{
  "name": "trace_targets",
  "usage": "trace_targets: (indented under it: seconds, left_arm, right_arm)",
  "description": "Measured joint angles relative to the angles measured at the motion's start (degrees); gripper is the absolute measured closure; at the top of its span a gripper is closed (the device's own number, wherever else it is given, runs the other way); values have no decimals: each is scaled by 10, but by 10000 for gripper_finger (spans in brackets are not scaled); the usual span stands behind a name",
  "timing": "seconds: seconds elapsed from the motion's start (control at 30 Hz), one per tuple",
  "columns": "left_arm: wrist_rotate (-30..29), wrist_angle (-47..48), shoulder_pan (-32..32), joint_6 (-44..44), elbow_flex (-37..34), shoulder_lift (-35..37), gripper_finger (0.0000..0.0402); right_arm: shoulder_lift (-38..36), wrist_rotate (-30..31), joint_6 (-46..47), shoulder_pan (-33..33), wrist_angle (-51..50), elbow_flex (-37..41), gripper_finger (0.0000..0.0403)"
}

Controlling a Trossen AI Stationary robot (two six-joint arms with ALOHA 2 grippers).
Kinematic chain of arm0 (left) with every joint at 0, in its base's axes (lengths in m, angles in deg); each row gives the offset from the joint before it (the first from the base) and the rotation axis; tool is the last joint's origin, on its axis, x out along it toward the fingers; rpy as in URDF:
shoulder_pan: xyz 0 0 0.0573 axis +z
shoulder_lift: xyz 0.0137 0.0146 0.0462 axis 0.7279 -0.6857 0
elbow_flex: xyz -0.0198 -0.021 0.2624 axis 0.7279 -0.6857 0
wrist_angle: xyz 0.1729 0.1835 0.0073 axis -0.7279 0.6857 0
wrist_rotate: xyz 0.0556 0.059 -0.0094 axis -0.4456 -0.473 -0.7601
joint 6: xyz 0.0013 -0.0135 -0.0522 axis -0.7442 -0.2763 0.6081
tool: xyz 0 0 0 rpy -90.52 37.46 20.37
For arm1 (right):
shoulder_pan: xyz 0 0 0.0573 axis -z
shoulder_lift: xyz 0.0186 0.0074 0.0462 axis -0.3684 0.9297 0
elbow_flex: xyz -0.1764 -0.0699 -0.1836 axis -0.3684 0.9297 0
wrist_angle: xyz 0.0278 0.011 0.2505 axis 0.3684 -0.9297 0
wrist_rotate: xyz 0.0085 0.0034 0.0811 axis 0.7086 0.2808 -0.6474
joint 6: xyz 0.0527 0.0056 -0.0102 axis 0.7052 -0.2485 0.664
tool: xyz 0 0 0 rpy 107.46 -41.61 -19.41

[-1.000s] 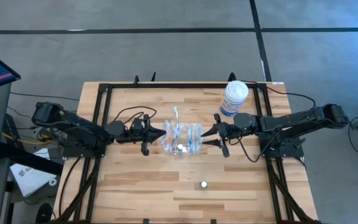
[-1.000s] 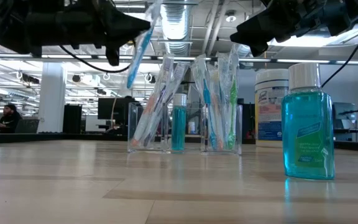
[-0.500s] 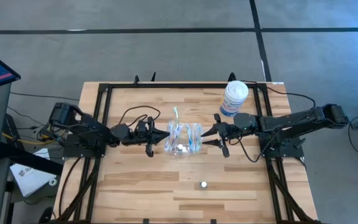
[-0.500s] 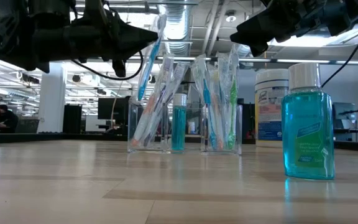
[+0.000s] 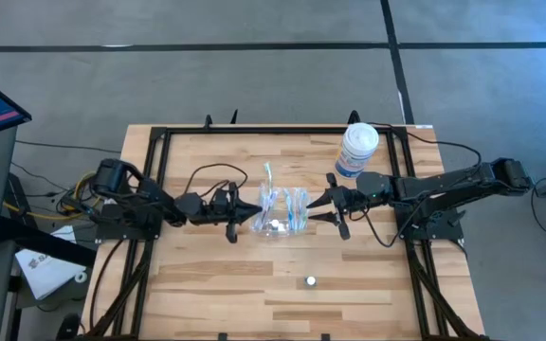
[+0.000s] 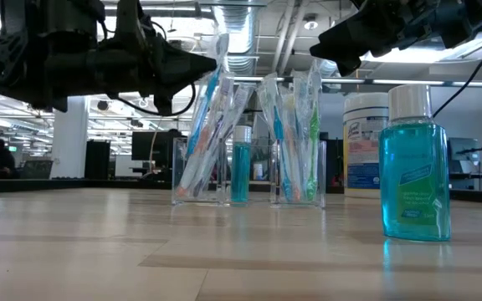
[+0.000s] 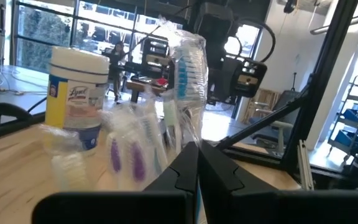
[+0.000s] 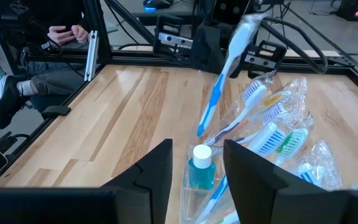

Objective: Pick & Place toothbrushing station
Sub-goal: Put the blue toothbrush into the transparent organizer

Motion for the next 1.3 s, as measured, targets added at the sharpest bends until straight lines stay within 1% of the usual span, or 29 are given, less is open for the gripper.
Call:
trace_targets:
  seconds: [0.27,0.43,0.67,0.87,1.07,1.3]
  left_arm:
    - [0,-1,-7,-15,19,-36,402]
    - [0,-1,-7,-25,20,-49,401]
    - [-2,-1,-20,-29,18,-49,401]
    - [-12,0,-28,-54,18,-49,401]
    - [-34,10,-29,-50,17,-54,402]
    - [-40,14,-33,-45,17,-54,401]
  right_arm:
    - [0,0,0,0,0,0,273]
    - [0,0,0,-1,-1,0,273]
    - [0,0,0,-1,-1,0,274]
    - [0,0,0,-1,-1,0,274]
    - [0,0,0,-1,-1,0,275]
    - [0,0,0,-1,-1,0,275]
